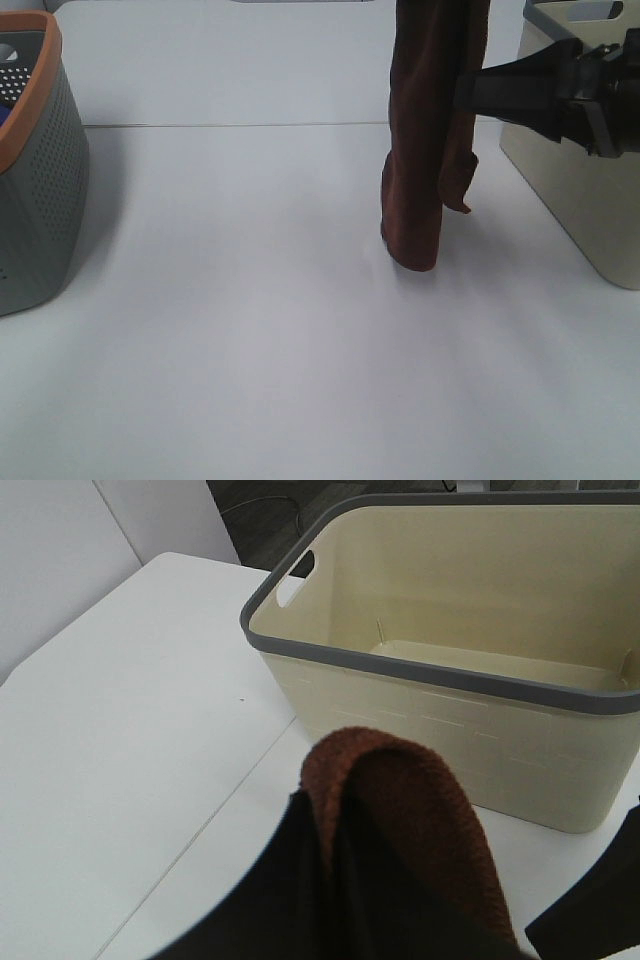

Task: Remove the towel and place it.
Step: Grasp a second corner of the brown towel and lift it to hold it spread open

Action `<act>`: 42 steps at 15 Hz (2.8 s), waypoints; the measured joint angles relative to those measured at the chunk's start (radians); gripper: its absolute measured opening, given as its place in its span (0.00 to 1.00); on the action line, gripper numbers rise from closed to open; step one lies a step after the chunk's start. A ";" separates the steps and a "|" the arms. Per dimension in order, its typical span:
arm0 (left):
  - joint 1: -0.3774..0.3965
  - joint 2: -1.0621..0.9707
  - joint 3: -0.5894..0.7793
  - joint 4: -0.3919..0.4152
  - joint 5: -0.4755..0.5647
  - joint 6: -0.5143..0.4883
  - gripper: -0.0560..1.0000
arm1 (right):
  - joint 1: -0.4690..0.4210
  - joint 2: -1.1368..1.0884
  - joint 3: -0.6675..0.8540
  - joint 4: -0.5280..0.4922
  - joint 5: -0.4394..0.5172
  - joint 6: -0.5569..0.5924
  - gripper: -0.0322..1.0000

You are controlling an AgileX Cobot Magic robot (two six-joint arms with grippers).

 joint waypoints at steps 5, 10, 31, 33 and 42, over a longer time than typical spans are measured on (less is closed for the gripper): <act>0.000 0.008 0.000 0.000 -0.041 -0.013 0.07 | 0.074 0.086 -0.060 0.001 -0.143 -0.005 0.66; 0.000 0.008 0.000 0.013 -0.040 -0.015 0.07 | 0.191 0.124 -0.068 -0.016 -0.321 -0.029 0.65; 0.000 0.008 0.000 0.099 0.073 0.018 0.07 | 0.191 0.143 -0.068 -0.464 -0.509 0.131 0.03; 0.000 0.008 0.000 0.124 0.149 0.058 0.07 | 0.191 0.117 -0.068 -0.474 -0.505 0.131 0.03; 0.000 -0.084 0.000 0.269 0.258 0.253 0.07 | 0.191 -0.144 -0.110 -0.857 -0.459 0.131 0.03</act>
